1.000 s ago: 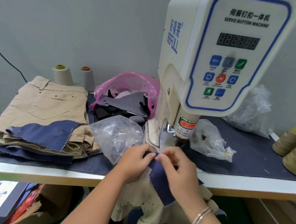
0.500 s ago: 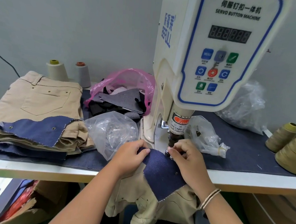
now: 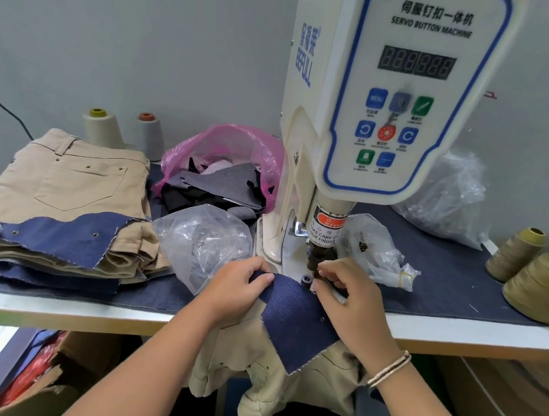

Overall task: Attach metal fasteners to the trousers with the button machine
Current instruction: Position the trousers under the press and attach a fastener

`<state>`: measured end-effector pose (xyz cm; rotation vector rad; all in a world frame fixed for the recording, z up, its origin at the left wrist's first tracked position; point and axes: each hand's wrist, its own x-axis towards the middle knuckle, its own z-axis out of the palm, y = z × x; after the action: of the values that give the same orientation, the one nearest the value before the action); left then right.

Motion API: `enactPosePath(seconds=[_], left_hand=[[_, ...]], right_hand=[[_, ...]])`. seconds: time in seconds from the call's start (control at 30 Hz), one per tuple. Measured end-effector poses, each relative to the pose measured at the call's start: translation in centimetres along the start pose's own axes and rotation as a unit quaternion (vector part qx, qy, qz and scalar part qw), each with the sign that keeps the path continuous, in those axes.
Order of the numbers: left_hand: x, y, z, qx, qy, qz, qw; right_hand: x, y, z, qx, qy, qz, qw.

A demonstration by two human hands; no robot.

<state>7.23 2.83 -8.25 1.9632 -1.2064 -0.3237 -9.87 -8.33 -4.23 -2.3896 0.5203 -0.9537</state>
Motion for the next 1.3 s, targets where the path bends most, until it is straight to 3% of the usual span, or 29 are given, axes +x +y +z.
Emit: enactPosePath(seconds=[0.13,0.27,0.37,0.43,0.63,0.77,0.97,1.13,1.3], left_hand=[[-0.4,1.9,-1.5,-0.088,-0.053,0.019,0.995],[-1.2,5.1,-2.8,-0.080,-0.162,0.087,0.980],[-1.5,6.8,-3.8,-0.086,-0.185,0.101,0.974],[-1.2,7.3,-4.8,-0.094,-0.192,0.090,0.973],[-0.8,6.3,-5.1,-0.051,-0.229,0.004,0.972],[-0.7,4.4,-4.8,-0.117,-0.242,-0.071,0.961],[-0.5,3.3,-4.3,-0.207,-0.201,-0.093,0.953],[-0.3,3.8,-3.3,-0.296,-0.161,-0.106,0.936],[0.6,4.0,-2.6,-0.262,-0.171,-0.088,0.946]], right_hand=[[-1.9,-0.2,-0.6,0.024,-0.006,0.004,1.000],[-2.6,-0.5,-1.3,0.103,-0.109,0.067,0.986],[-2.5,-0.3,-2.0,0.195,-0.223,0.125,0.947],[-2.2,0.3,-2.4,0.228,-0.250,0.166,0.926],[-0.1,1.7,-3.2,0.344,-0.253,0.227,0.875],[1.1,3.0,-3.0,0.400,-0.264,0.266,0.836],[2.2,4.7,-2.5,0.423,-0.253,0.282,0.823],[1.7,5.9,-1.6,0.472,-0.197,0.309,0.802],[1.4,6.9,-1.5,0.501,-0.167,0.306,0.792]])
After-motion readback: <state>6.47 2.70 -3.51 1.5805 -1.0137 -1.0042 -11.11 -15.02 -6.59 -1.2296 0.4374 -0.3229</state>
